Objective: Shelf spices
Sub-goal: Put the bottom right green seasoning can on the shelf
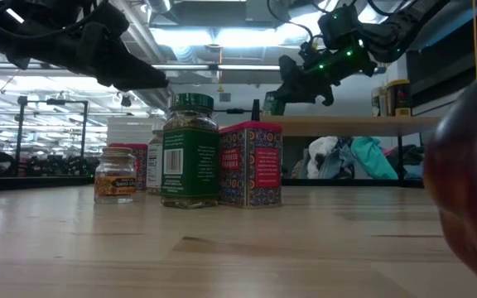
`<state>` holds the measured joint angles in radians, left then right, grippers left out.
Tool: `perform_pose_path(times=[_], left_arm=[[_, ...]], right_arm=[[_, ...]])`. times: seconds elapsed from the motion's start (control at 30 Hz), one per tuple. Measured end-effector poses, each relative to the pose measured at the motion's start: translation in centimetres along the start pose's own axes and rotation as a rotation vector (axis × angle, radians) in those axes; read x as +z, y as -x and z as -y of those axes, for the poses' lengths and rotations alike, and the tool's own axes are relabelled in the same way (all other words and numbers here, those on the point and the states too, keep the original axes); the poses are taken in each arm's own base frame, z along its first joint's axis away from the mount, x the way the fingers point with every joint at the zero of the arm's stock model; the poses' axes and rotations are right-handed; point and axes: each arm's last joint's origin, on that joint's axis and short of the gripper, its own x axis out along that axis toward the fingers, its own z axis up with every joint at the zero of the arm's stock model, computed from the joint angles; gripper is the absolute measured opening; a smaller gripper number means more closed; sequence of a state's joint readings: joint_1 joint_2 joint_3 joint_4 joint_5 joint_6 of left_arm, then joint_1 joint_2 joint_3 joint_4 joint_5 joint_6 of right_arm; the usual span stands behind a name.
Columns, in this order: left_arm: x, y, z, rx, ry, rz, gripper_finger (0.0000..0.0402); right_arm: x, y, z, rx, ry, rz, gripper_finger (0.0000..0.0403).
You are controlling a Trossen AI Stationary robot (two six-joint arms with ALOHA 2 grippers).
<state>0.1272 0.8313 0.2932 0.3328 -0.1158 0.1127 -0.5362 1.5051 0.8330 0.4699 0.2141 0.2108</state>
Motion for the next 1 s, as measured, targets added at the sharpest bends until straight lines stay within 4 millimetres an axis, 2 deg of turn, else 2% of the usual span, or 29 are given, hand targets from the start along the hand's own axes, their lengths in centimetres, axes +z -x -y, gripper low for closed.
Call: perform_pose_path(times=[0.47,0.63,0.8,1.0], left_arm=[[0.0,0.0,0.0,0.0,0.0,0.0,0.02],[0.0,0.0,0.0,0.0,0.001,0.001,0.02],[0.0,0.0,0.0,0.0,0.001,-0.001,0.02],[-0.1,0.0,0.0,-0.001,0.011,-0.009,0.02]], right_arm=[[0.0,0.0,0.0,0.001,-0.003,0.003,0.0187],[0.1,0.0,0.0,0.01,0.032,0.006,0.0215],[1.8,1.4,-0.2,0.033,0.107,0.059,0.0241],[3.2,4.1,-1.1,-0.019,0.23,0.052,0.0242]])
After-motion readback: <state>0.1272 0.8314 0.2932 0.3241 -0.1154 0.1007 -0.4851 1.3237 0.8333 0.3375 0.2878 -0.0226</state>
